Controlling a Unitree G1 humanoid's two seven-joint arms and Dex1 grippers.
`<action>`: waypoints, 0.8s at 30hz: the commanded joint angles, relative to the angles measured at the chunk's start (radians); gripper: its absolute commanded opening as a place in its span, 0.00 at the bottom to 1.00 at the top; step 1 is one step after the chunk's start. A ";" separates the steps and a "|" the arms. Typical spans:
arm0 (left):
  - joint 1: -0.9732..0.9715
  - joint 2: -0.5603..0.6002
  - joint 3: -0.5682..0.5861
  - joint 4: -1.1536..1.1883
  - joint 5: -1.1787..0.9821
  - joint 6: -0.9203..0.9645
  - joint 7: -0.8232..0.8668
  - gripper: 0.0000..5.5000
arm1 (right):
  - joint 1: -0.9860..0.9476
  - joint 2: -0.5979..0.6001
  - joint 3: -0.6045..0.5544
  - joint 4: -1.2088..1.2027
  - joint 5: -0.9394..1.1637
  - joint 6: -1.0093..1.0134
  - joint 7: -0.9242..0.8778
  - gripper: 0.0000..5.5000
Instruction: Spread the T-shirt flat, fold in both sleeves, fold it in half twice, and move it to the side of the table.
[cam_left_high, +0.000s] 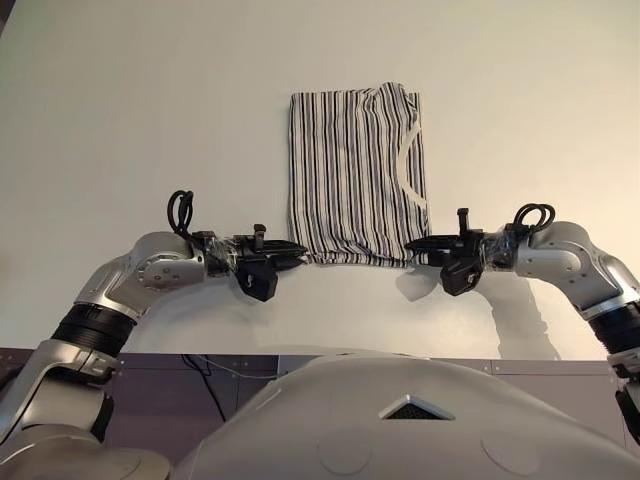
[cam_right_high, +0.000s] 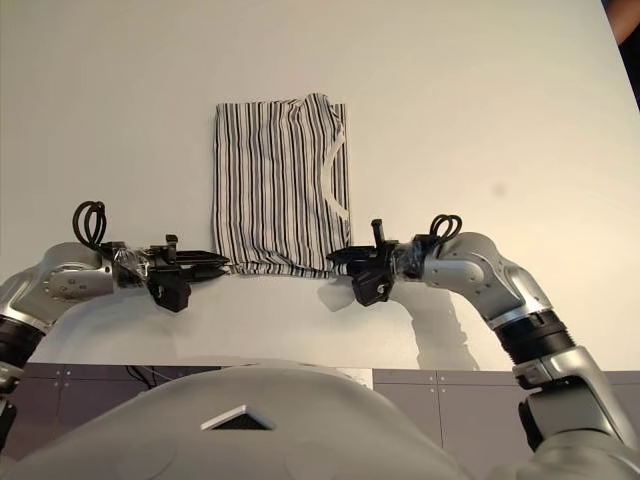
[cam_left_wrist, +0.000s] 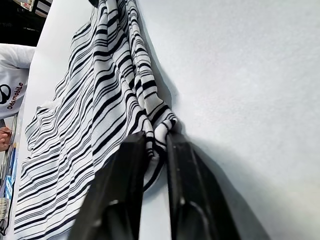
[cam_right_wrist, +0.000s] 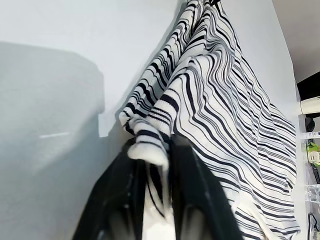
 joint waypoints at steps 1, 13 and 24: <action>0.044 0.002 -0.049 0.065 0.119 0.061 -0.033 0.04 | -0.009 0.008 0.004 0.026 -0.015 0.023 0.003 0.02; 0.369 0.263 0.039 -0.442 -0.587 0.559 -0.325 0.02 | 0.245 -0.119 -0.089 -0.408 0.551 0.463 0.188 0.02; 0.159 0.073 0.298 -0.470 -0.923 1.009 -0.163 0.02 | -0.001 0.037 -0.249 -0.419 0.797 0.943 0.011 0.02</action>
